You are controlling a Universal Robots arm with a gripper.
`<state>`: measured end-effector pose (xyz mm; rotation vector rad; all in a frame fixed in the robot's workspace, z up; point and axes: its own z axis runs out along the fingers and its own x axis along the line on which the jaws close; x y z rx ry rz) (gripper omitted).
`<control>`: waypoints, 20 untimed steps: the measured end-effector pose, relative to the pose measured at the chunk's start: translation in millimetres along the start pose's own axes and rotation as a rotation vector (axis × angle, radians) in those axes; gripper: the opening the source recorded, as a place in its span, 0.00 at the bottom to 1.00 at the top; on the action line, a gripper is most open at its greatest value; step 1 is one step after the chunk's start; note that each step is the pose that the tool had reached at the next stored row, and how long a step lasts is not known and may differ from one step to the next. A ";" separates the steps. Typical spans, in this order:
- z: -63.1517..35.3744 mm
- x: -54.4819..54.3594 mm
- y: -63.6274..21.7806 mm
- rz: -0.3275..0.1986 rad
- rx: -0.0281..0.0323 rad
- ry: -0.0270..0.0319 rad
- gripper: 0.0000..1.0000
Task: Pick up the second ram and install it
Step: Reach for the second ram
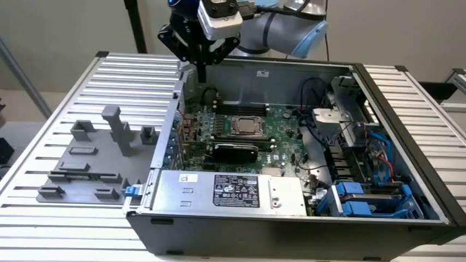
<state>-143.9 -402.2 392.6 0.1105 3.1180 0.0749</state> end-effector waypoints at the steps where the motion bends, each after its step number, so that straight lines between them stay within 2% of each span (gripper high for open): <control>1: -0.1 4.6 -1.0 0.000 0.0000 0.0000 0.00; 8: -1.1 36.1 -8.9 0.000 0.0003 -0.0003 0.00; 20: -2.7 89.3 -26.3 0.000 0.0048 -0.0006 0.00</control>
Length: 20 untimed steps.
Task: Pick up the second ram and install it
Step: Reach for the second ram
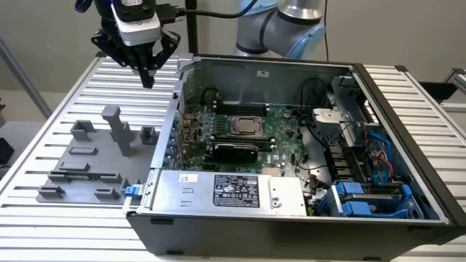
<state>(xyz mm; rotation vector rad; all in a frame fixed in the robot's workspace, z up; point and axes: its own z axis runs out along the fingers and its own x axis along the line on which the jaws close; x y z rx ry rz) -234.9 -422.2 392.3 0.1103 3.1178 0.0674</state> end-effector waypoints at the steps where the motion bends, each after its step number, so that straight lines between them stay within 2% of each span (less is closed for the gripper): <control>1: -0.1 4.2 -1.5 0.000 0.0001 0.0000 0.00; 11: 0.5 48.0 -17.3 0.000 0.0010 -0.0001 0.00; 20: 2.8 83.3 -30.5 0.000 0.0022 -0.0001 0.00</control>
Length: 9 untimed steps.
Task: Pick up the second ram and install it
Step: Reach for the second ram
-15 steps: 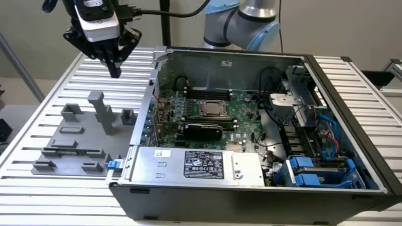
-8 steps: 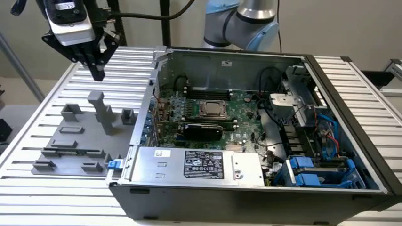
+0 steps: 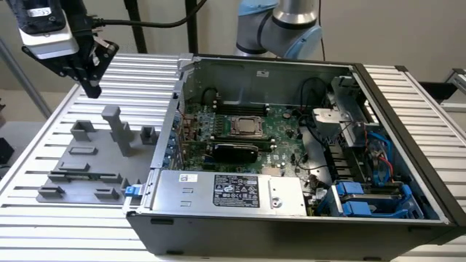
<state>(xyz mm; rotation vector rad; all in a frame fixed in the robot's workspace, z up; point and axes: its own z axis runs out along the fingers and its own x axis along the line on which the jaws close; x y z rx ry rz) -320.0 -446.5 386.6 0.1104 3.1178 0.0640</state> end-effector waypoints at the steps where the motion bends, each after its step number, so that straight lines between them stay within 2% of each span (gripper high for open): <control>1: 0.4 3.7 -1.4 0.000 0.0001 0.0000 0.00; 9: 3.4 33.3 -12.5 0.000 0.0014 0.0002 0.00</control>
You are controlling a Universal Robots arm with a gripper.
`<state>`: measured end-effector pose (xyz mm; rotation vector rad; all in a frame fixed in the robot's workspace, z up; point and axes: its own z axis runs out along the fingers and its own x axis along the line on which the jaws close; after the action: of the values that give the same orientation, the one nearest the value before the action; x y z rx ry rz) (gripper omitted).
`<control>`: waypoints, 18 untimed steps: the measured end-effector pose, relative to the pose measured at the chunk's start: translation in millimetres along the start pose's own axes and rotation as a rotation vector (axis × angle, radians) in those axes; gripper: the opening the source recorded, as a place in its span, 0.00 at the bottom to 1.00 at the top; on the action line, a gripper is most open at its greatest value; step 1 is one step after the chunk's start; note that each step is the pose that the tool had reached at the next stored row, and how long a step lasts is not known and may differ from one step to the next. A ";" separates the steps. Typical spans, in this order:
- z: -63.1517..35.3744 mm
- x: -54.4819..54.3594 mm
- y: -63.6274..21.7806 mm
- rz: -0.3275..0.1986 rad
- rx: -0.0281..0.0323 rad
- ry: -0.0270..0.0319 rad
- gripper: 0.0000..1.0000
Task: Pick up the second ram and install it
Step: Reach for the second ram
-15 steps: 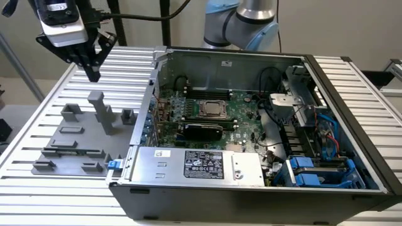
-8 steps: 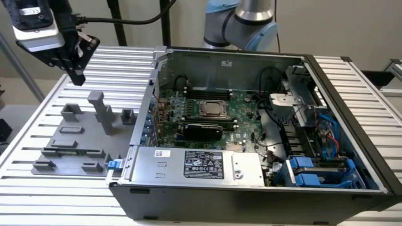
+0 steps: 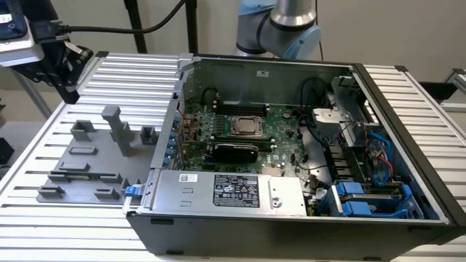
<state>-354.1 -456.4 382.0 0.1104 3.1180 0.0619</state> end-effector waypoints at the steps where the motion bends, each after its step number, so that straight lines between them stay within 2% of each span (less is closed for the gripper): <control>1: 0.4 3.5 -1.4 0.000 0.0002 0.0000 0.00; 5: 2.2 16.2 -6.7 0.000 0.0009 0.0009 0.00; 8: 4.5 23.6 -10.0 0.000 0.0016 0.0046 0.00; 12: 8.5 31.1 -11.7 -0.003 0.0021 0.0122 0.00; 18: 11.6 36.3 -12.2 -0.026 0.0019 0.0135 0.00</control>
<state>-390.8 -465.6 369.2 0.0704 3.1322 0.0595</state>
